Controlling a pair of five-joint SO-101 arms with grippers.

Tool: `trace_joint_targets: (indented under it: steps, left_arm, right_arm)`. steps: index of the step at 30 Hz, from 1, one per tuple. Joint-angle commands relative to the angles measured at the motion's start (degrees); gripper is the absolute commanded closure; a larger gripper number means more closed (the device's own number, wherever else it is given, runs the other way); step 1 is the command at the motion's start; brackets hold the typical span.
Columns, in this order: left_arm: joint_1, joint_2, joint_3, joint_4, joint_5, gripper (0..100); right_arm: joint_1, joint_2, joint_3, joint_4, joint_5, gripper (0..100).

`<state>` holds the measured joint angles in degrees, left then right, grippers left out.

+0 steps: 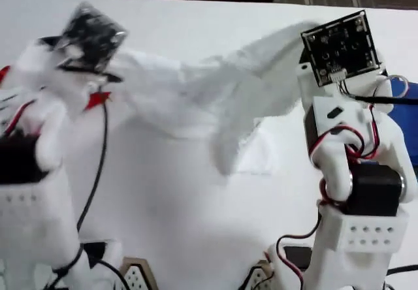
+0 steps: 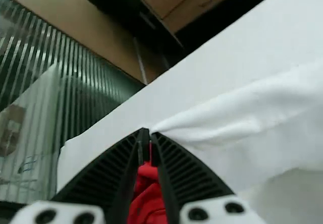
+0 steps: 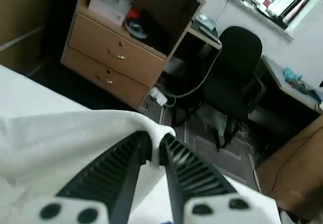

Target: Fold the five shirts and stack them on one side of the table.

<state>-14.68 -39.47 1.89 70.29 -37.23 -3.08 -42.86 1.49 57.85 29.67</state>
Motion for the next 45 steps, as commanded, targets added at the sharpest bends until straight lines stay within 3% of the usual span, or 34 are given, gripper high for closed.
trace_joint_targets:
  steps: [1,5,9,16,22,27,31,36,41,45]
  left_arm:
    - [-5.2,-4.3,-1.9,1.1,-0.3,98]
    - [-6.2,-4.4,5.0,2.1,-0.6,98]
    - [-5.9,-4.3,19.6,-0.1,-0.6,97]
    - [-5.5,-4.3,47.3,-16.3,-0.4,97]
    - [-2.4,-4.3,59.9,-26.1,0.1,97]
    - [-5.2,-4.2,58.4,-26.5,1.8,97]
    - [-7.7,-4.1,55.3,-26.1,1.1,87]
    - [-11.5,-2.3,48.7,-26.5,-4.9,81]
    - [-17.1,12.4,35.4,-25.6,-5.0,81]
    - [-17.6,25.8,25.3,-15.7,-5.0,82]
  right_arm:
    - [-2.2,2.9,-9.0,-1.6,0.0,97.9]
    - [-2.7,12.4,-16.3,0.4,0.0,97.9]
    - [-2.7,24.6,-21.9,6.0,0.0,97.9]
    - [-3.2,42.9,-22.4,10.9,-0.4,97.8]
    - [-6.5,54.5,-19.5,10.8,-0.5,97.8]
    - [-7.0,58.2,-12.9,3.7,-2.3,97.8]
    - [-7.0,59.6,-6.0,-4.3,-2.9,97.8]
    - [-6.7,60.7,-0.7,-10.9,-3.0,97.8]
    - [-7.1,62.1,-0.3,-12.9,-3.0,97.8]
    - [-7.1,64.6,-0.2,-13.7,-3.0,97.8]
